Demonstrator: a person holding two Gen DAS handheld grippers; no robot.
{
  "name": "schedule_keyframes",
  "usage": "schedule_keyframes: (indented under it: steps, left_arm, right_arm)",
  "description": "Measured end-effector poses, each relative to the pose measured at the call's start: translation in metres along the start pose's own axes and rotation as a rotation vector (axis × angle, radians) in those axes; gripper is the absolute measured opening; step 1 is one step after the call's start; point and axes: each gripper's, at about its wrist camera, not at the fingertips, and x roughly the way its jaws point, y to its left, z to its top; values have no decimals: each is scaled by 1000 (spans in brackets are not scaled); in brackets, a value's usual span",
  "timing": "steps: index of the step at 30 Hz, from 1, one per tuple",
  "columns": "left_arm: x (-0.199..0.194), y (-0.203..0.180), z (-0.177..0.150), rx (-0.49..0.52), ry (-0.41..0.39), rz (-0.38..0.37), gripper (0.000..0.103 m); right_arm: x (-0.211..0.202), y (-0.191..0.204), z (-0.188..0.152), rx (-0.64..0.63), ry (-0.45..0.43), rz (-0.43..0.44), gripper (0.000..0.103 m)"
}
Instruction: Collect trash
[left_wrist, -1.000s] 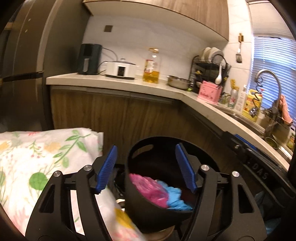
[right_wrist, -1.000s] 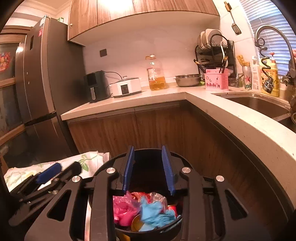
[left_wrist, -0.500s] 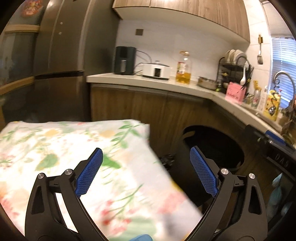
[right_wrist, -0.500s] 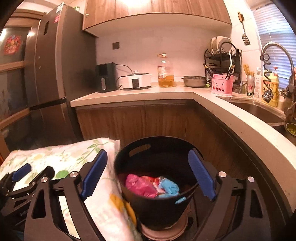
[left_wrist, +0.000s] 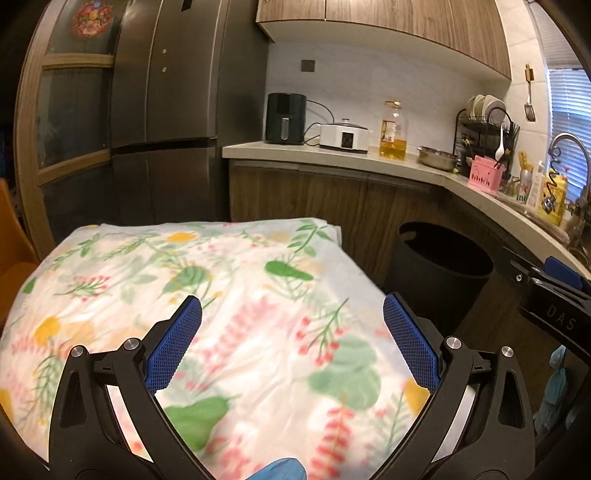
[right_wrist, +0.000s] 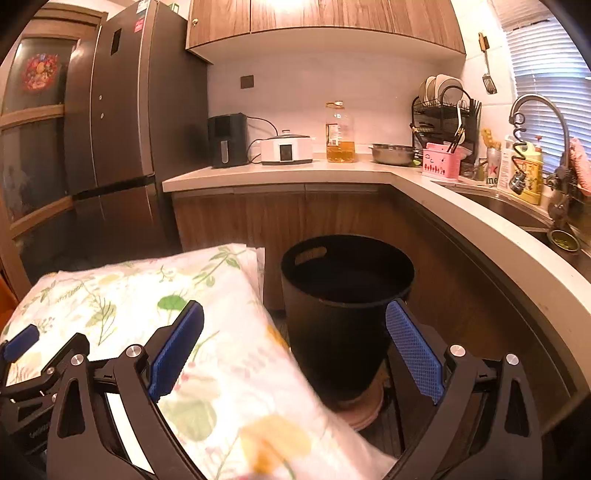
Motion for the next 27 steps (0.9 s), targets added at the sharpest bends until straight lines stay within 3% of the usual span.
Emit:
schedule_keyframes:
  steps: [12,27]
  left_arm:
    - [-61,36,-37,-39,-2,39,97]
    - [-103,53,-52,-59,-23,63,97]
  right_arm:
    - [-64,25,-41,-12,13,9,97]
    - [-101,50,-54,-50,-6,35,97]
